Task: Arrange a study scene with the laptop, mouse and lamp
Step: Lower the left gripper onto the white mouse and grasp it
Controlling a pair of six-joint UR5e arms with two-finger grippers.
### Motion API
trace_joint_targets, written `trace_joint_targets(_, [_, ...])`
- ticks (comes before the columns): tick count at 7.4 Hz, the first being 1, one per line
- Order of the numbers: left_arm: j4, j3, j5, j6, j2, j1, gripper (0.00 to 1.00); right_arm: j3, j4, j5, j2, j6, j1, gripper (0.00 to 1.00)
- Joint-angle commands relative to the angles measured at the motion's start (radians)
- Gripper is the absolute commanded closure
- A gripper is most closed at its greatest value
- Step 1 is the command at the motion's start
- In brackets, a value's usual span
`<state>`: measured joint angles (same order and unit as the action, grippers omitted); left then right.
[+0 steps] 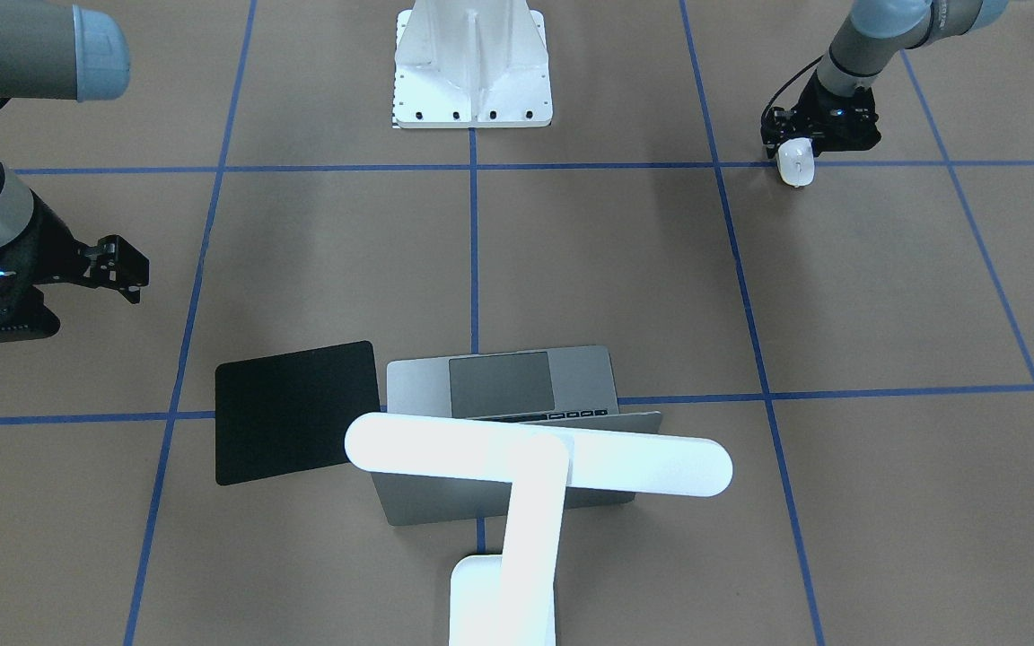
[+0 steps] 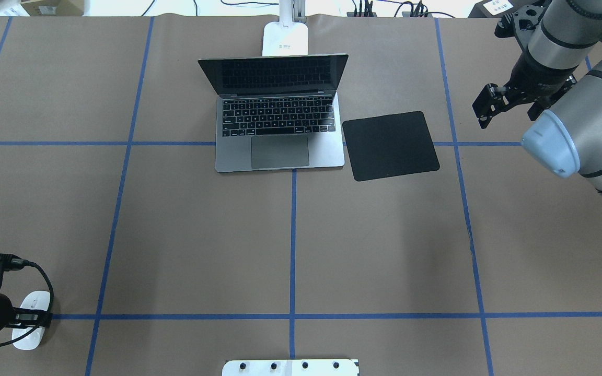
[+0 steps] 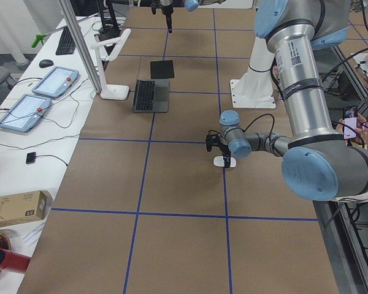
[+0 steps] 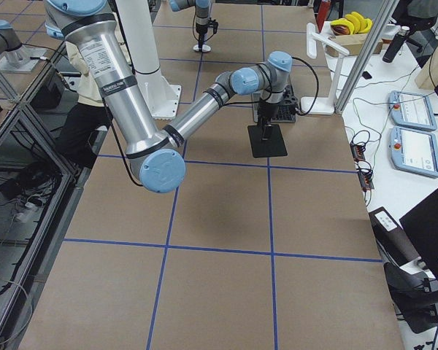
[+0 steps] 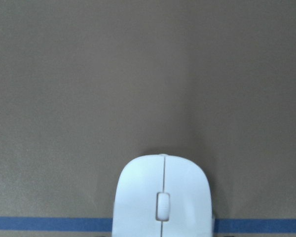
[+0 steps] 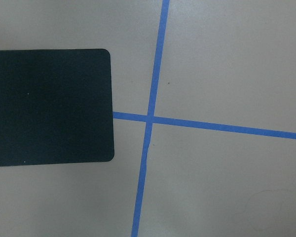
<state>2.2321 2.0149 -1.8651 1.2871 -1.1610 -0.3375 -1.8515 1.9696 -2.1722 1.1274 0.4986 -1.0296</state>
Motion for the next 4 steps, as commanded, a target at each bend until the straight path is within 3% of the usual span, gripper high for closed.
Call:
trace_joint_targets(1, [0.000,0.002,0.000,0.000,0.001,0.000,0.59,0.000,0.000,0.000,0.000,0.000,0.000,0.00])
trace_joint_targets(2, [0.000,0.001,0.000,-0.002,0.001,-0.001,0.69,0.000,0.000,0.000,0.000,0.000,0.000,0.00])
trace_joint_targets(4, [0.000,0.019,-0.011,-0.002,-0.002,-0.008,0.75,0.000,0.000,0.000,-0.001,0.000,0.000,0.00])
